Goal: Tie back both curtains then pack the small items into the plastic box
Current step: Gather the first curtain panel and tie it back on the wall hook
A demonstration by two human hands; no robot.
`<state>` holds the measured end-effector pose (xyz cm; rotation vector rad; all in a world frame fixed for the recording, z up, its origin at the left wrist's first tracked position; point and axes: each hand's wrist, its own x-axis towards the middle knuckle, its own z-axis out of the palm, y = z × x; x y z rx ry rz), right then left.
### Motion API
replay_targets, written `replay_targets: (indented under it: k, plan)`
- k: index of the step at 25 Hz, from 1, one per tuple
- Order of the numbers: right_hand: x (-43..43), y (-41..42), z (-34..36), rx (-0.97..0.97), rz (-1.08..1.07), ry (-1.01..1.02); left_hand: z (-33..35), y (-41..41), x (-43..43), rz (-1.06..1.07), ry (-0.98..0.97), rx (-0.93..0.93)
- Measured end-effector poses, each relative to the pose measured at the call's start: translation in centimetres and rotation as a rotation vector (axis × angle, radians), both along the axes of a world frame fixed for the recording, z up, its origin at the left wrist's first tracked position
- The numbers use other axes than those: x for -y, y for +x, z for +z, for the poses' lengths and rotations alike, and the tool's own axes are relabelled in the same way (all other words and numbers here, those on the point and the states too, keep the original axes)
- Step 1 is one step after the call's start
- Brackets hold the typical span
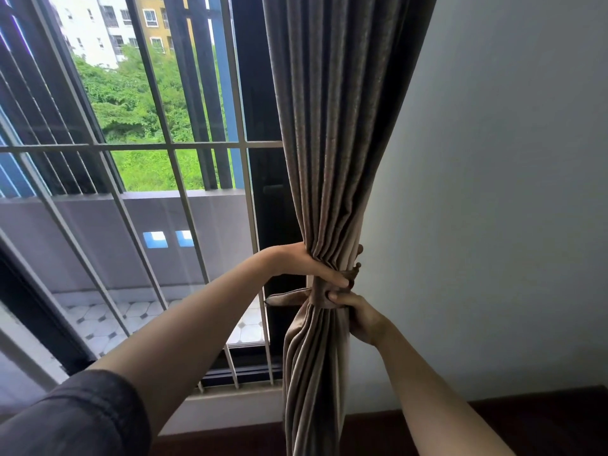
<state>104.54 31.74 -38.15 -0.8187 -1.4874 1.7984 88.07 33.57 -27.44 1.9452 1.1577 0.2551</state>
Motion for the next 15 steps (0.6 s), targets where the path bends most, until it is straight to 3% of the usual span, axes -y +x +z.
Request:
replay_targets:
  k: [7, 10, 13, 15]
  plan:
    - [-0.4, 0.2, -0.2, 0.042, -0.056, 0.023, -0.4, -0.3, 1.1, -0.045, -0.011, 0.225]
    - [-0.4, 0.2, -0.2, 0.032, -0.112, 0.065, -2.0, -1.5, 1.5, -0.047, -0.155, 0.367]
    - [-0.5, -0.2, -0.2, 0.031, -0.074, 0.081, -5.2, -2.6, 1.4, 0.124, -0.42, 0.657]
    - [-0.7, -0.3, -0.1, 0.037, -0.06, 0.073, -7.2, -3.2, 1.7, 0.21, -0.449, 0.636]
